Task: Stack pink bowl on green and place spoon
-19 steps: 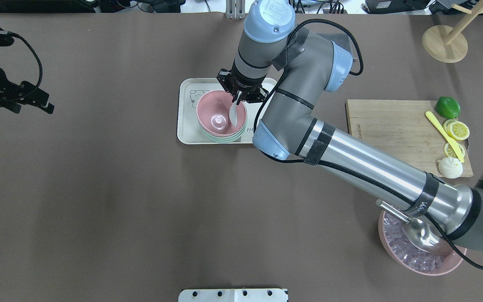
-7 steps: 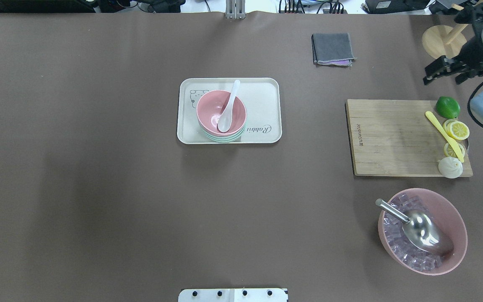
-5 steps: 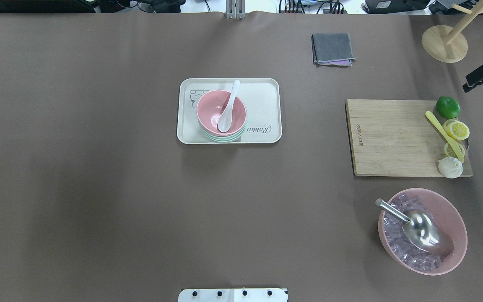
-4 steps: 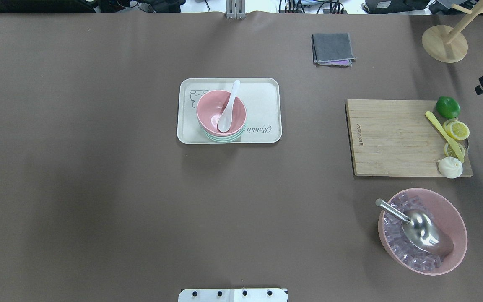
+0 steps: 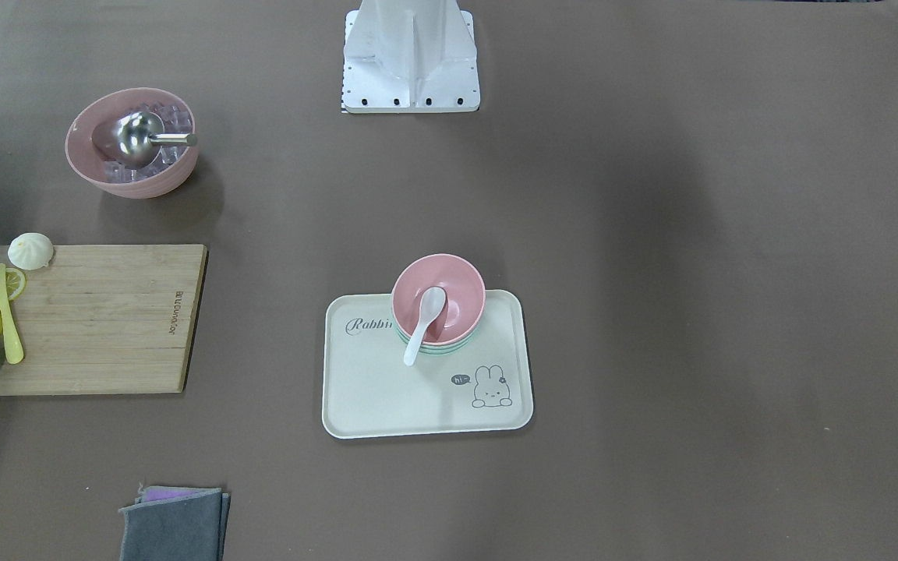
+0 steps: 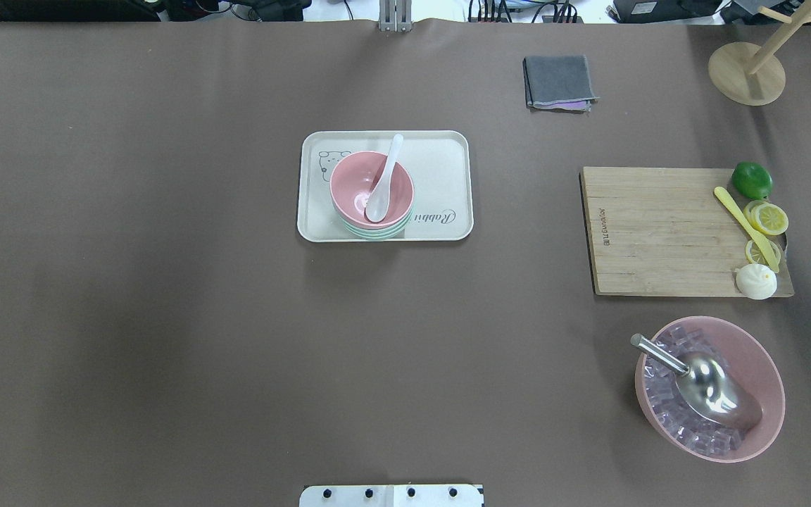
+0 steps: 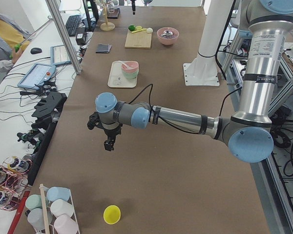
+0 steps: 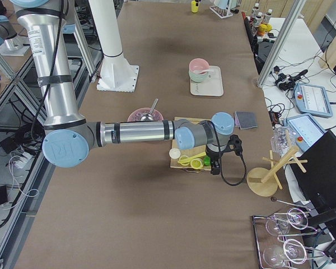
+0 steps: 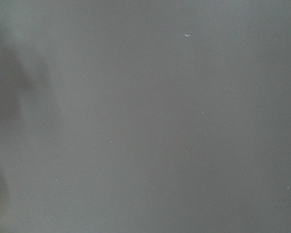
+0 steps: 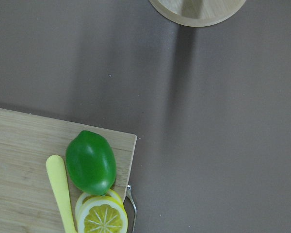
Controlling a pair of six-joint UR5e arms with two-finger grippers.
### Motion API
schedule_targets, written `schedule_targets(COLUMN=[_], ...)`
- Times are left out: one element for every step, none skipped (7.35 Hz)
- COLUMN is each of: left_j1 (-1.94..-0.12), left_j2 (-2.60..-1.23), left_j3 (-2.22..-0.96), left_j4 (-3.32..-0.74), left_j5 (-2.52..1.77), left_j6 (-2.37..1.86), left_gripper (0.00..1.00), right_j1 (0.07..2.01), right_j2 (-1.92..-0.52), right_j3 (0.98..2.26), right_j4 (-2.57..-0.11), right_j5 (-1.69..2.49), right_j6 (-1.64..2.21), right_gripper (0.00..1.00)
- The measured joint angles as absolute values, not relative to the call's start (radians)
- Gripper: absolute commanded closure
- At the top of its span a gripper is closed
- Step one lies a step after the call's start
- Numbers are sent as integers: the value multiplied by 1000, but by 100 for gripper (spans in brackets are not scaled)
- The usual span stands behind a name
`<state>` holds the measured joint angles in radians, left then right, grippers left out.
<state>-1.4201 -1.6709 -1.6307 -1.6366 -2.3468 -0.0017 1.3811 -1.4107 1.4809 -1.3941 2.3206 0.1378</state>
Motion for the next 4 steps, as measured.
schedule_targets(left_j1=[-1420,-1419,-1419,-1419], left_j2=[-1671,-1671,-1671,-1671], left_j3=[-1631,-1631,-1631,-1632], left_j4=[-1637,-1637,-1637,-1638], left_j5=[-2347,-2347,-2347,-2347], left_j6=[-2,-2,-2,-2], left_gripper=[2,2,2,2], right_j1=[1381,1382,1382,1382], right_j2=[-1411,-1411,-1410,-1407], right_j3=[1481,1482,1484,1488], right_j4=[-1393,-1393,-1393,-1394], right_j5=[2321,2321,2321,2321], right_j6=[135,134,134,133], right_gripper=[0,0,0,0])
